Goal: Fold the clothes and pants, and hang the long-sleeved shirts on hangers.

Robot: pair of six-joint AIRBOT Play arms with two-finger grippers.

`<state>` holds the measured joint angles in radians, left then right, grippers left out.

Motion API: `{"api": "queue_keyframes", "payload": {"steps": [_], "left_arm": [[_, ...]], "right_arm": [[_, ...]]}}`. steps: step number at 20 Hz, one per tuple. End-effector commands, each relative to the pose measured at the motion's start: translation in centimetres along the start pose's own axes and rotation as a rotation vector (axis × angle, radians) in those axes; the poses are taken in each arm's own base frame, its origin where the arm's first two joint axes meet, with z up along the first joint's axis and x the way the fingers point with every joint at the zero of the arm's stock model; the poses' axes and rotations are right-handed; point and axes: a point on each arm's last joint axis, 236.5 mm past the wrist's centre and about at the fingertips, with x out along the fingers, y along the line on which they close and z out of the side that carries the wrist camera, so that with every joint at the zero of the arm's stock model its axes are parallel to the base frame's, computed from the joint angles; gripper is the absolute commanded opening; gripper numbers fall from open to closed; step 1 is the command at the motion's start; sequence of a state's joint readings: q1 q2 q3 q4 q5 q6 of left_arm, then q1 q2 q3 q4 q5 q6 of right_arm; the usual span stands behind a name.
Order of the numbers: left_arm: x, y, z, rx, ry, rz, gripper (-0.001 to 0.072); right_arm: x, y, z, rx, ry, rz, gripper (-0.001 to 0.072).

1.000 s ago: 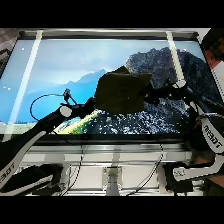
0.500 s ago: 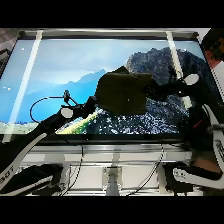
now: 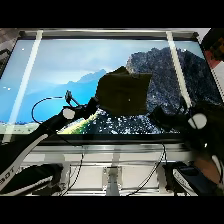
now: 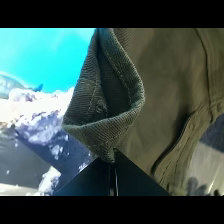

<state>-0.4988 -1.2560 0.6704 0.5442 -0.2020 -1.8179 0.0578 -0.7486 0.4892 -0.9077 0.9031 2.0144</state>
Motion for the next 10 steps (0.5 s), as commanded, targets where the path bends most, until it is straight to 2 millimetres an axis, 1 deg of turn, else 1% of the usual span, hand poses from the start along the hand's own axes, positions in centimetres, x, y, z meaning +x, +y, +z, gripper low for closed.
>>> {"api": "queue_keyframes", "payload": {"steps": [1,2,3,5,6,9,10], "left_arm": [[0.1,-0.2,-1.6,0.068,0.027,0.003,0.001],[0.2,-0.2,-1.9,0.093,0.032,0.005,0.001],[0.2,-0.2,-2.2,0.106,0.036,0.005,0.0009],[0.2,-0.2,-2.4,0.124,0.04,0.006,0.001],[0.2,-0.2,-2.4,0.123,0.04,0.006,0.001],[0.2,-0.2,-2.4,0.124,0.04,0.006,0.001],[0.2,-0.2,-2.4,0.124,0.04,0.006,0.001]], "right_arm": [[1.6,0.5,-0.9,0.201,-0.079,0.179,0.0343],[2.2,0.5,-0.8,0.236,-0.103,0.199,0.0343],[2.6,0.7,0.0,0.26,-0.158,0.225,0.0343],[3.1,1.5,1.7,0.245,-0.26,0.267,0.0343],[3.6,1.4,2.1,0.244,-0.278,0.26,0.0343],[6.3,-1.6,2.2,0.359,-0.258,0.16,0.0347],[7.2,-2.8,2.0,0.408,-0.247,0.121,0.0363]]}}
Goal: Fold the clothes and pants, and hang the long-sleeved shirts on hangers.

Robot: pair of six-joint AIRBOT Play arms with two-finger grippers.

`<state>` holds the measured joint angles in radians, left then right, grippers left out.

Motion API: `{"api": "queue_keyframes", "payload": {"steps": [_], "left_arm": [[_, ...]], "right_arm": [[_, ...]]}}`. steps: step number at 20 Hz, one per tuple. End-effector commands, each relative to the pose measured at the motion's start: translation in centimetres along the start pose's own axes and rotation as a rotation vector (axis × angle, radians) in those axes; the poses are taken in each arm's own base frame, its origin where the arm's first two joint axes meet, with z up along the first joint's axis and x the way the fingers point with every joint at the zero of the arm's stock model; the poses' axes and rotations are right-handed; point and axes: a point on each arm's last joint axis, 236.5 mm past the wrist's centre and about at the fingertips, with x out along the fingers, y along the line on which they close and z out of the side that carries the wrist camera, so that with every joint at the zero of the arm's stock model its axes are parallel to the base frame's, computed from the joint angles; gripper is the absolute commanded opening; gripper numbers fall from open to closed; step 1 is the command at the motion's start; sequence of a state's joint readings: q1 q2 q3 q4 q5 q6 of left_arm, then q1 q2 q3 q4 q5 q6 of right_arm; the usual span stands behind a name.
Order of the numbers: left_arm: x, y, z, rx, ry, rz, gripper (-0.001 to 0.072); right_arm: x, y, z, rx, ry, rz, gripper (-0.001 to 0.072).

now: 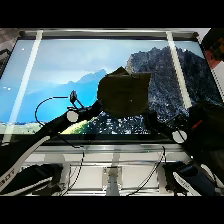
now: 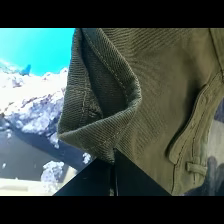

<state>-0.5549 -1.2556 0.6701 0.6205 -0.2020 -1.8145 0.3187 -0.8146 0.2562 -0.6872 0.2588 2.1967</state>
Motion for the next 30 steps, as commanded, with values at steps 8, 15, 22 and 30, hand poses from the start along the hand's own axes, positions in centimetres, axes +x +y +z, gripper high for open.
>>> {"api": "queue_keyframes", "payload": {"steps": [8,15,22,30], "left_arm": [[0.0,0.0,-0.1,0.077,0.001,0.0,0.0012],[0.0,0.0,-0.1,0.077,0.002,0.0,0.0011],[0.0,0.0,-0.1,0.078,0.002,0.0,0.0012],[0.0,0.0,-0.1,0.077,0.001,0.0,0.0011]], "right_arm": [[3.1,-1.1,1.6,0.081,-0.062,-0.06,0.0472],[3.5,-0.5,2.9,0.071,-0.111,-0.042,0.0471],[5.8,-0.6,3.9,0.069,-0.132,-0.082,0.0439],[6.0,0.2,5.3,0.064,-0.188,-0.052,0.0367]]}}
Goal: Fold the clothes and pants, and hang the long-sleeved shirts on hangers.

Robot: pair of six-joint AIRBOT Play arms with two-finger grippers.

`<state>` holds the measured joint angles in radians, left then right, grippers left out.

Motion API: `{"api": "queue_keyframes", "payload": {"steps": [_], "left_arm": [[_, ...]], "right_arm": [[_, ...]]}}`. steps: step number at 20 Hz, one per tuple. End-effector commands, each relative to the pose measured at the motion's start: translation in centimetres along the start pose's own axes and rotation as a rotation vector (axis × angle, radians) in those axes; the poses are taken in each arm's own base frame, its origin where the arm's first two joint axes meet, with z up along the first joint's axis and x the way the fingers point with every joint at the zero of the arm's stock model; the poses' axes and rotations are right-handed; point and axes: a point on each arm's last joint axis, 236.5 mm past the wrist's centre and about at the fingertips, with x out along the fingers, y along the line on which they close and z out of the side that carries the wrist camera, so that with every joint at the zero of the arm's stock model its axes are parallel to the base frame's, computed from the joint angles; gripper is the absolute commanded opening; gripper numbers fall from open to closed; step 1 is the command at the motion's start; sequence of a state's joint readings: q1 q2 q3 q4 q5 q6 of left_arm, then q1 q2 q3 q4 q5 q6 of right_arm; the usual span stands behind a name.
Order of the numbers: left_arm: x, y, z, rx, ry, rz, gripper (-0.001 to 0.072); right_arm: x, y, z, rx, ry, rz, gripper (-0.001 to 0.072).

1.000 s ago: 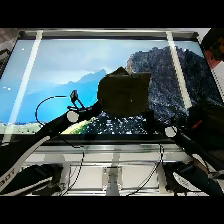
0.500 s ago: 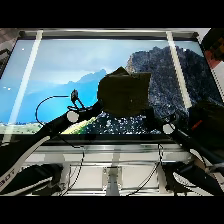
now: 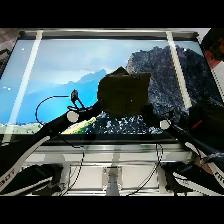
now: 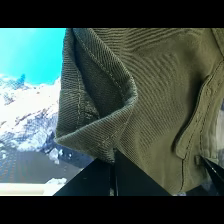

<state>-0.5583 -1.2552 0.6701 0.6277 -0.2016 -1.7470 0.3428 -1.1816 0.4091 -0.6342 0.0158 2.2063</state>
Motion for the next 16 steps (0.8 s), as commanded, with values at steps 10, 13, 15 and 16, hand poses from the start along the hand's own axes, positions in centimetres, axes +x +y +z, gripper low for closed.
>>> {"api": "queue_keyframes", "payload": {"steps": [10,13,15,16], "left_arm": [[-1.3,-5.5,6.1,0.271,-0.195,-0.093,0.0009],[-4.2,-13.2,10.5,0.417,-0.298,-0.212,0.0008],[-7.1,-17.5,13.9,0.435,-0.359,-0.286,0.0008],[-8.9,-19.4,15.8,0.445,-0.4,-0.317,0.0008]], "right_arm": [[-1.5,6.1,0.1,-0.138,-0.015,0.136,0.0028],[-3.8,14.2,-0.7,-0.286,-0.008,0.276,0.0028],[-6.0,19.9,0.0,-0.364,-0.042,0.374,0.0029],[-7.5,22.8,1.0,-0.371,-0.068,0.425,0.0029]]}}
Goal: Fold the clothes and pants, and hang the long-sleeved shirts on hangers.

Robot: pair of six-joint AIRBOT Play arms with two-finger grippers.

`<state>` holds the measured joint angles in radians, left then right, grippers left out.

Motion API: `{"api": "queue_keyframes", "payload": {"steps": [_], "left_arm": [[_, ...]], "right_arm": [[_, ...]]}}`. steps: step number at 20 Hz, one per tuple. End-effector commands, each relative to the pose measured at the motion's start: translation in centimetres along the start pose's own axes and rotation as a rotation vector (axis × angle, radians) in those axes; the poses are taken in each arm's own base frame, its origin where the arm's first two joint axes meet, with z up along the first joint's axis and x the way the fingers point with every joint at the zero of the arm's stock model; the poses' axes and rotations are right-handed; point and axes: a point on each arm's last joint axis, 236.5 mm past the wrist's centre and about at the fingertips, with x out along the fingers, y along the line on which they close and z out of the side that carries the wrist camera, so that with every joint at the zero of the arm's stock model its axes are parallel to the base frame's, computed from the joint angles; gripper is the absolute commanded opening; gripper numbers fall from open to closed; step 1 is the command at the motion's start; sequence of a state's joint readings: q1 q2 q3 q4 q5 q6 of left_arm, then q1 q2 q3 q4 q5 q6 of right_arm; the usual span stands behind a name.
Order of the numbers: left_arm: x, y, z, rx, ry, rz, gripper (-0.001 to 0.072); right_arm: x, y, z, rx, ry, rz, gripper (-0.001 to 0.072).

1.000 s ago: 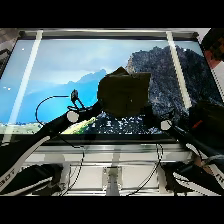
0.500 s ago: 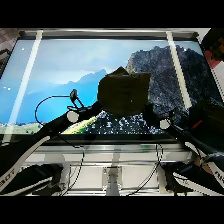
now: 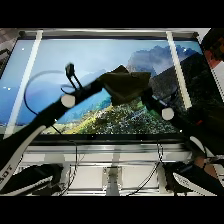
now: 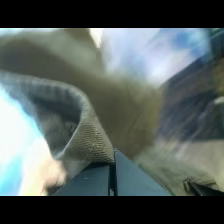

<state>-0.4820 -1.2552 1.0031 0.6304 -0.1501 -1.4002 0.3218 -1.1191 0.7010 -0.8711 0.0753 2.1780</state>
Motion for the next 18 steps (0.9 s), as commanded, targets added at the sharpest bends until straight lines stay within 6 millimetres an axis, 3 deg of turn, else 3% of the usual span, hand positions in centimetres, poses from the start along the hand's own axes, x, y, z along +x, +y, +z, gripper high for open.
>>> {"api": "queue_keyframes", "payload": {"steps": [1,4,6,10,14,18], "left_arm": [[-2.0,-5.3,9.3,0.133,-0.142,-0.098,0.0007],[-3.8,-9.1,14.9,0.2,-0.239,-0.156,0.0007],[-4.0,-11.3,16.9,0.214,-0.274,-0.195,0.0007],[-4.2,-14.8,19.9,0.238,-0.329,-0.26,0.0007],[-5.8,-18.1,23.0,0.261,-0.407,-0.319,0.0008],[-6.3,-19.3,24.4,0.27,-0.443,-0.343,0.0007]], "right_arm": [[-1.6,9.3,4.6,-0.121,-0.073,0.151,0.0028],[-3.1,15.4,7.9,-0.158,-0.115,0.236,0.0028],[-3.7,19.0,8.1,-0.196,-0.1,0.28,0.0029],[-5.0,24.1,8.9,-0.217,-0.107,0.361,0.0029],[-5.6,27.8,8.8,-0.234,-0.112,0.431,0.003],[-3.3,29.3,7.7,-0.238,-0.099,0.456,0.003]]}}
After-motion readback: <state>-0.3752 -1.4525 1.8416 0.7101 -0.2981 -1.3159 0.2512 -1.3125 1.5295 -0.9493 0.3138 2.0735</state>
